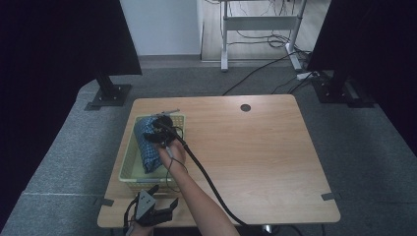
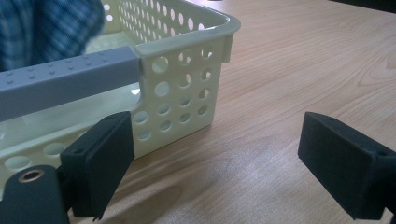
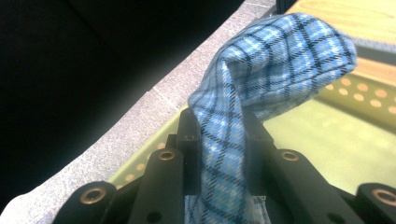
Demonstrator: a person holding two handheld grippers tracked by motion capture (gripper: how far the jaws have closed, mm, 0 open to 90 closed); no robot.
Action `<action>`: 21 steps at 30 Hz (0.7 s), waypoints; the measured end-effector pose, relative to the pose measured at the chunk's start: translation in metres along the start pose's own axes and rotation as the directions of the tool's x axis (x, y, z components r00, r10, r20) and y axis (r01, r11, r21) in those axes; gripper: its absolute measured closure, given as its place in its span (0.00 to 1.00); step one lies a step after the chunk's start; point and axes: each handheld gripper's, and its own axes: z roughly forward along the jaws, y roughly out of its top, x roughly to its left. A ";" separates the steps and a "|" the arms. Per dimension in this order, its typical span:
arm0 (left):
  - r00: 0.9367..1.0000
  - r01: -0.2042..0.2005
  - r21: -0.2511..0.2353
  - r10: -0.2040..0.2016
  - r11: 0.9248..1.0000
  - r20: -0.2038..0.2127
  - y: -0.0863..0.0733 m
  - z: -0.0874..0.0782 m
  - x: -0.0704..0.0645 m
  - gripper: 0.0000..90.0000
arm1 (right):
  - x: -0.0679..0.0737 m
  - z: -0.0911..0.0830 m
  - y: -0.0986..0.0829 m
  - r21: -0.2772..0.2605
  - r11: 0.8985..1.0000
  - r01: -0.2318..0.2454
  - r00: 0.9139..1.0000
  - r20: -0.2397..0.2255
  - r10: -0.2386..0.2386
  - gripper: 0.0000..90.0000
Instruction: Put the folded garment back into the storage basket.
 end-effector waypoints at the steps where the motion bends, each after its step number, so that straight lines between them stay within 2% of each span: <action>1: 1.000 -0.002 0.001 0.002 1.000 0.000 0.000 0.000 0.000 0.12 | -0.001 0.002 -0.002 0.007 1.000 -0.009 1.000 0.002 0.009 0.82; 7: 1.000 0.001 0.000 -0.001 1.000 0.003 0.000 0.000 0.000 0.12 | -0.005 0.014 -0.010 0.035 0.999 -0.026 1.000 0.005 0.026 0.82; 13: 1.000 -0.001 0.000 0.001 1.000 0.005 0.000 -0.001 0.001 0.12 | -0.009 0.028 -0.019 0.090 0.994 -0.053 0.998 0.034 0.050 0.80; 16: 1.000 0.000 -0.001 0.000 1.000 0.006 0.000 -0.001 0.001 0.12 | -0.011 0.030 -0.021 0.100 0.993 -0.061 0.998 0.038 0.057 0.72; 17: 1.000 0.000 -0.001 0.000 1.000 0.006 0.000 0.000 0.001 0.12 | -0.011 0.030 -0.021 0.100 0.993 -0.061 0.998 0.038 0.057 0.72; 19: 1.000 -0.001 0.000 0.001 1.000 0.005 0.000 0.000 0.001 0.12 | -0.011 0.027 -0.020 0.087 0.994 -0.063 0.996 0.063 0.057 0.58; 21: 1.000 -0.001 0.000 0.001 1.000 0.005 0.000 0.000 0.000 0.12 | -0.012 0.027 -0.020 0.093 0.994 -0.061 0.996 0.073 0.054 0.55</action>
